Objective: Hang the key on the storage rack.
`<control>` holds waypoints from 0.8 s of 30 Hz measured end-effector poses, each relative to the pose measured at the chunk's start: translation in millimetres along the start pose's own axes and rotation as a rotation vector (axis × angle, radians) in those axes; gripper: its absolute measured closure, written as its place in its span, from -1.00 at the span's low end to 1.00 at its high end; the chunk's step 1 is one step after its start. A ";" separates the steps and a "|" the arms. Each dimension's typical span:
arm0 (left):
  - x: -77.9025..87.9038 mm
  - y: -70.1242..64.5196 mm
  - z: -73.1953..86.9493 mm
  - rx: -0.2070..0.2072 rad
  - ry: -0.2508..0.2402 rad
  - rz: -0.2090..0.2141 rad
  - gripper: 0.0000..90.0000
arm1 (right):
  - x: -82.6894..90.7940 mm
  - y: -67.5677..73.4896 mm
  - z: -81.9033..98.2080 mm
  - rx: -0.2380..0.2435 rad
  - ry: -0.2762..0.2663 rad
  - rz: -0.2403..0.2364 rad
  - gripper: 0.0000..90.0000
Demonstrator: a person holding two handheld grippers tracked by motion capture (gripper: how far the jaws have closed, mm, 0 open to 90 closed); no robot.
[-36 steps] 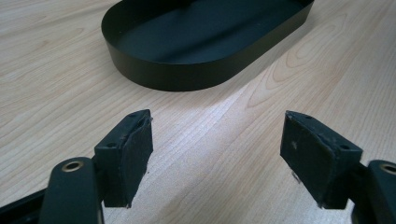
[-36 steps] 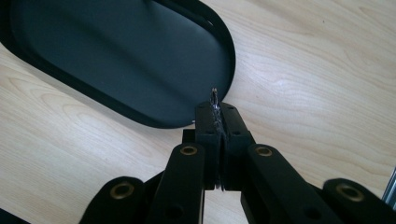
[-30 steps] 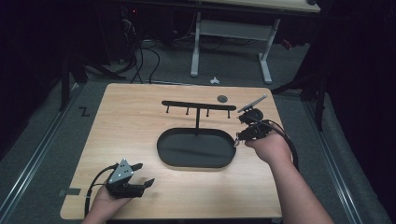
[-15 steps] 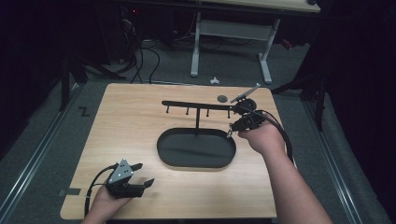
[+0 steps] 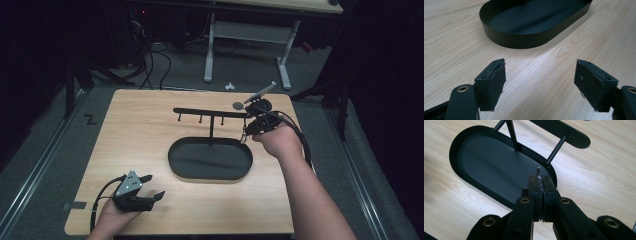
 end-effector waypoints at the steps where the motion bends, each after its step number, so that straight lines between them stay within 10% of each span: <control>1: 0.0 -0.1 0.0 0.000 -0.001 -0.001 -0.43 | 0.4 0.8 -1.5 0.006 0.000 0.000 0.97; 24: 2.0 0.2 -0.3 0.002 -0.005 0.004 -0.43 | 0.7 -5.3 -14.4 -0.016 -0.003 0.011 0.97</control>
Point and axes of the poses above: each handheld gripper's, and its own axes: x roughly backward along the jaws, z roughly out of its underside, y roughly to its left, the point moved 3 cm from there along -x, roughly forward along the jaws, and after that the axes turned 4 degrees about x, right-handed, at the moved point
